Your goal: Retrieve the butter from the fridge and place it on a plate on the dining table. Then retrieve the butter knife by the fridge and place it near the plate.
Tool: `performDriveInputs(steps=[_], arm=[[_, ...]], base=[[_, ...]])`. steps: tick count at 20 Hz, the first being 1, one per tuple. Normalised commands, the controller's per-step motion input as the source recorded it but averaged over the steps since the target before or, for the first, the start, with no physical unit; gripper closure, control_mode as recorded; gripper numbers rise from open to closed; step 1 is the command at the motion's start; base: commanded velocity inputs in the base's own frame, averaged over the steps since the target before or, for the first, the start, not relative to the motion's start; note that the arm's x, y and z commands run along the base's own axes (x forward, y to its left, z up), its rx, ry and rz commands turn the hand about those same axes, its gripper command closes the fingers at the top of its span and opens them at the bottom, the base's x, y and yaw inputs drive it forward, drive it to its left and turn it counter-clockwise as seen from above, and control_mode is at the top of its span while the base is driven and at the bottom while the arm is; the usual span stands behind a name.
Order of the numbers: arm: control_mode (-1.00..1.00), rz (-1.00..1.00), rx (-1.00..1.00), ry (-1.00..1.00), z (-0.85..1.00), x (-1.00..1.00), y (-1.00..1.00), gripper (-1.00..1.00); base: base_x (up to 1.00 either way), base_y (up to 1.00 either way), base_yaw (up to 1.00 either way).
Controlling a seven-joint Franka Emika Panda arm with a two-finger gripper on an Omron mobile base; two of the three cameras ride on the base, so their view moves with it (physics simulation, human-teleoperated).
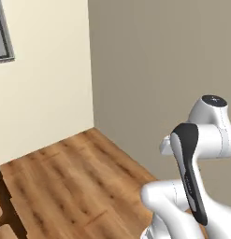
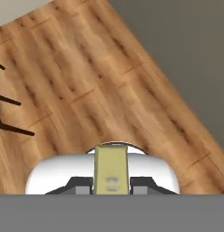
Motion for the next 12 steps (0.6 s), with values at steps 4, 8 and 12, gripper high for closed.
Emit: performDriveInputs(steps=[4,8,12], arm=[[1.0,0.0,0.0,0.0,0.0,0.0,0.0,1.0],[1.0,0.0,0.0,0.0,0.0,0.0,0.0,1.0],[1.0,0.0,0.0,0.0,0.0,0.0,0.0,1.0]], base=[[1.0,-0.49,0.69],[0.95,-0.46,0.71],[0.85,-0.42,0.7]])
